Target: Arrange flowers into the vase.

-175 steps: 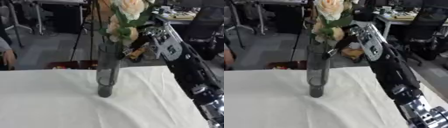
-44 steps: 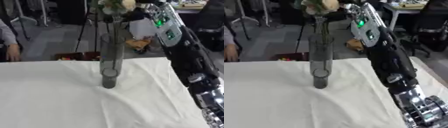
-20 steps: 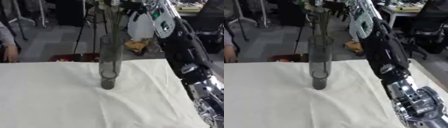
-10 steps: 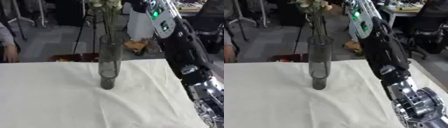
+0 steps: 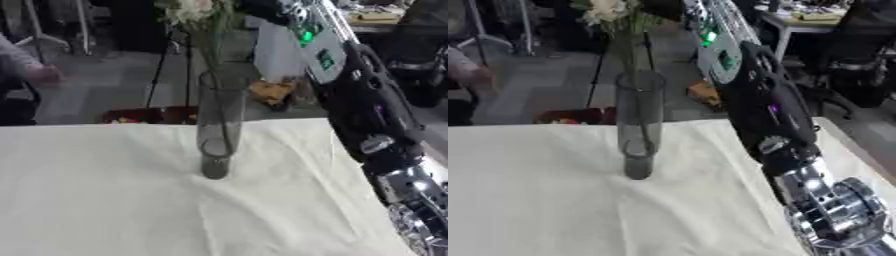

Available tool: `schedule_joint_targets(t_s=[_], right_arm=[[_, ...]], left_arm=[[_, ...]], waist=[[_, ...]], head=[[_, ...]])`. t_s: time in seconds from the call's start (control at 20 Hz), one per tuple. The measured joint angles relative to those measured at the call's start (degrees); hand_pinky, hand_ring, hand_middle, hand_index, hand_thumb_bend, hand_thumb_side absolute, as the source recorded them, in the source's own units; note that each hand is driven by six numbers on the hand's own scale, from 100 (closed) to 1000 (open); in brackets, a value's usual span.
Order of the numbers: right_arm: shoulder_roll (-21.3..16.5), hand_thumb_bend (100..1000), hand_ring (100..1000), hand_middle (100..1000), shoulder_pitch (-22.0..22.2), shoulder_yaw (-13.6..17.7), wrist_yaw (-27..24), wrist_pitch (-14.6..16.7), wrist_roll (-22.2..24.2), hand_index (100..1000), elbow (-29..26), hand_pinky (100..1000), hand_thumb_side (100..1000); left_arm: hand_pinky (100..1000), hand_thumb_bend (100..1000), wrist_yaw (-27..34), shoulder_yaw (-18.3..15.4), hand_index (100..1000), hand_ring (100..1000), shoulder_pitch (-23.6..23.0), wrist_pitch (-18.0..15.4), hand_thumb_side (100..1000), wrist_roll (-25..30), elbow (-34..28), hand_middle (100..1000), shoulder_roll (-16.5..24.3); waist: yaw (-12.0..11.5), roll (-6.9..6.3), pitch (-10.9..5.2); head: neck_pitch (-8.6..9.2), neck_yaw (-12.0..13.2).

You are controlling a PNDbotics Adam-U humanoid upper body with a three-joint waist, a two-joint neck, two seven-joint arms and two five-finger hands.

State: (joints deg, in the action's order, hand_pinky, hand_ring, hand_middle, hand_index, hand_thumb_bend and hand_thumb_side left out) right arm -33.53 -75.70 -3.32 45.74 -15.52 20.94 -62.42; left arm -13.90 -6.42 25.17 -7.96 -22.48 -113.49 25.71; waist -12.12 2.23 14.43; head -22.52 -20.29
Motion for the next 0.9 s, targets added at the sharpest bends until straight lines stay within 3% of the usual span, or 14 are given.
schedule_joint_targets(t_s=[0.3, 0.65, 0.75, 0.9], right_arm=[[-0.01, 524, 821, 771, 0.14, 0.29, -3.35, -1.75, -4.08, 724, -0.82, 757, 1000], [-0.30, 448, 784, 743, 0.67, 1.81, -7.94, -3.92, -12.52, 711, -3.32, 736, 1000], [-0.65, 431, 781, 742, 1.26, 2.11, -9.26, -4.61, -15.68, 728, -4.74, 733, 1000], [-1.25, 389, 780, 746, 3.00, 2.37, -11.40, -5.20, -21.16, 835, -8.56, 727, 1000]], left_arm=[[803, 100, 0.00, -0.01, 987, 922, -0.14, 0.04, 1000, 0.04, 0.00, 938, 0.00], [804, 100, -0.07, -0.06, 987, 922, -0.41, 0.07, 1000, 0.01, 0.00, 938, 0.00], [804, 100, -0.08, -0.13, 987, 922, -0.46, 0.13, 1000, -0.05, 0.00, 938, -0.01], [804, 100, -0.08, -0.15, 987, 923, -0.47, 0.15, 1000, -0.09, 0.00, 938, -0.01]], waist=[[0.02, -0.07, -0.10], [0.07, -0.37, -0.42], [0.15, -0.43, -0.66], [0.28, -0.76, -1.23]], head=[[0.55, 0.30], [0.54, 0.80], [0.49, 1.24], [0.13, 2.38]])
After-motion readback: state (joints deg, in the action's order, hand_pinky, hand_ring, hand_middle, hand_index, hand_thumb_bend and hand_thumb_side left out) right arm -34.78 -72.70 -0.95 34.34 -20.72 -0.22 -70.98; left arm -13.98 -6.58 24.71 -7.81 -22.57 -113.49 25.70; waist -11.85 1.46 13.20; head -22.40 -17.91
